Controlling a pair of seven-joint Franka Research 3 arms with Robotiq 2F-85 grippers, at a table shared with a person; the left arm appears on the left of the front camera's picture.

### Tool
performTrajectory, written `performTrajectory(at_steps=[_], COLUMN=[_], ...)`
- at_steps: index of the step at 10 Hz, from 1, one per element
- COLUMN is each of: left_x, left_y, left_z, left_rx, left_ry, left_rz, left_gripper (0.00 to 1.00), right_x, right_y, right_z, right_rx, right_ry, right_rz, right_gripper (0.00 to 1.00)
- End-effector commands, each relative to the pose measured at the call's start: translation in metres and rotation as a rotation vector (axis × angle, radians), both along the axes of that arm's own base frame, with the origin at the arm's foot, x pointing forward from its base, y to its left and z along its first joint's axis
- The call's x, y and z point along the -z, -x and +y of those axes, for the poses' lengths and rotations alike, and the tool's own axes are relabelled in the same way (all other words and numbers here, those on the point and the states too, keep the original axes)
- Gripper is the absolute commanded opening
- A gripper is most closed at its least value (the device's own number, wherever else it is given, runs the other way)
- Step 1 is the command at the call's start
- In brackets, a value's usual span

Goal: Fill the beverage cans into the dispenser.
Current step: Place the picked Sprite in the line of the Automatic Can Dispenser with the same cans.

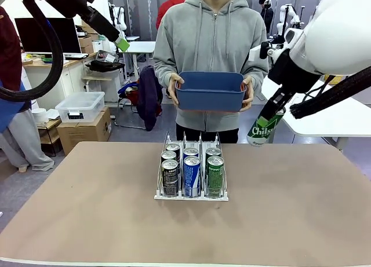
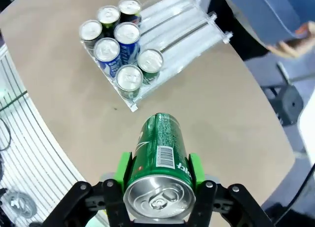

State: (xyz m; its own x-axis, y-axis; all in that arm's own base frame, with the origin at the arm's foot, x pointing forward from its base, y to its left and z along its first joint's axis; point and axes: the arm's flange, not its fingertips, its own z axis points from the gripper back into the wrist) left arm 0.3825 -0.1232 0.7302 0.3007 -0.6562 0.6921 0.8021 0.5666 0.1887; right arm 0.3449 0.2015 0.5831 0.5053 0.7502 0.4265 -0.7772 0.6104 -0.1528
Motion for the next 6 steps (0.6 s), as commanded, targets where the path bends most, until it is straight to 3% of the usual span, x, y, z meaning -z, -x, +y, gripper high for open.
performTrajectory(at_steps=[1, 3, 4, 5, 6], left_x=[0.001, 0.001, 0.001, 0.001, 0.001], left_y=[-0.002, -0.002, -0.002, -0.002, -0.002], left_z=[0.001, 0.001, 0.001, 0.001, 0.001], left_rx=[-0.001, -0.001, -0.001, -0.001, -0.001], left_ry=[0.002, 0.002, 0.002, 0.002, 0.002], left_rz=[-0.01, -0.01, -0.01, -0.01, -0.01], left_gripper=[1.0, 1.0, 1.0, 1.0, 1.0], right_x=[0.01, 0.01, 0.005, 0.01, 0.01], right_y=[0.012, 0.018, 0.007, 0.016, 0.016], right_z=[-0.001, 0.004, 0.004, 0.013, 0.013], right_rx=[-0.167, -0.261, -0.297, -0.199, -0.199], right_ry=[-0.024, -0.015, -0.096, 0.03, 0.03], right_rz=[-0.032, -0.059, -0.006, -0.032, -0.032], right_gripper=[0.58, 0.58, 0.58, 0.58, 0.58])
